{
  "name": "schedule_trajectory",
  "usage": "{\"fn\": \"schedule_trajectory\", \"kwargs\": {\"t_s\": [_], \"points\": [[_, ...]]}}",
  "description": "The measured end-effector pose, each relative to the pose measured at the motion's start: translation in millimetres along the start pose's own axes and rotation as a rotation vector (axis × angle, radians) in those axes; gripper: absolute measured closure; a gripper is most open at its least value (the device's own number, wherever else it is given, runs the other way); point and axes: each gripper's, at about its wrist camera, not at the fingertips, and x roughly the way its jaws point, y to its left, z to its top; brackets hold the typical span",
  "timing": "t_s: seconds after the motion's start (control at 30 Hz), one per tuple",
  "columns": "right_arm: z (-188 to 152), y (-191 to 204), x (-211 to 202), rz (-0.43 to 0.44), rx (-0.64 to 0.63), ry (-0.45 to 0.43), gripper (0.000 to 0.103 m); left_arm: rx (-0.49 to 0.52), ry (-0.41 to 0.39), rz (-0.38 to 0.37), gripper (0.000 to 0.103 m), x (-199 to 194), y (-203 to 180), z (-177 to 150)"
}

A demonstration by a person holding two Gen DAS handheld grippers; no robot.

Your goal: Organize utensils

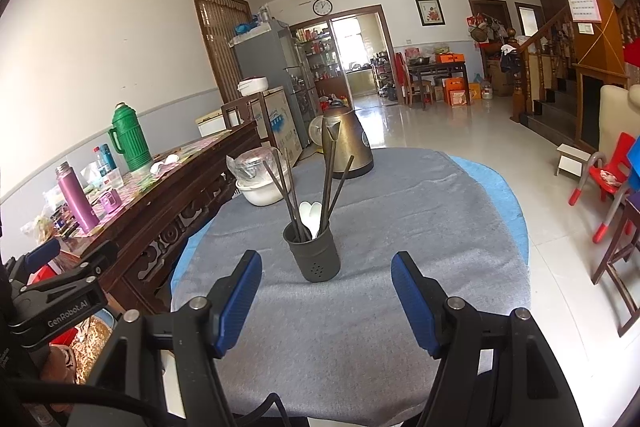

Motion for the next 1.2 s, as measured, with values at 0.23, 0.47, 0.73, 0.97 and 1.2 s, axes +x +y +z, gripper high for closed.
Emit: {"fn": "schedule_trajectory", "kwargs": {"t_s": [0.23, 0.47, 0.73, 0.97, 1.2], "points": [[-0.2, 4.2, 0.0, -0.008, -0.012, -0.003, 0.032, 0.001, 0.004, 0.004, 0.004, 0.1, 2.8, -2.2], [-2.1, 8.5, 0.0, -0.020, -0.034, -0.006, 0.032, -0.001, -0.003, 0.009, 0.004, -1.8, 7.1, -3.7], [-0.4, 11.5, 0.2, -0.028, -0.039, -0.003, 0.032, -0.006, -0.014, 0.005, 0.004, -6.4, 10.9, -3.0], [0.7, 14.7, -3.0, -0.032, -0.051, -0.017, 0.032, -0.008, -0.026, 0.010, 0.004, -12.1, 12.5, -2.1], [0.4, 15.9, -5.5, -0.036, -0.052, -0.019, 0.032, -0.011, -0.023, 0.005, 0.004, -12.8, 13.4, -2.9]]}}
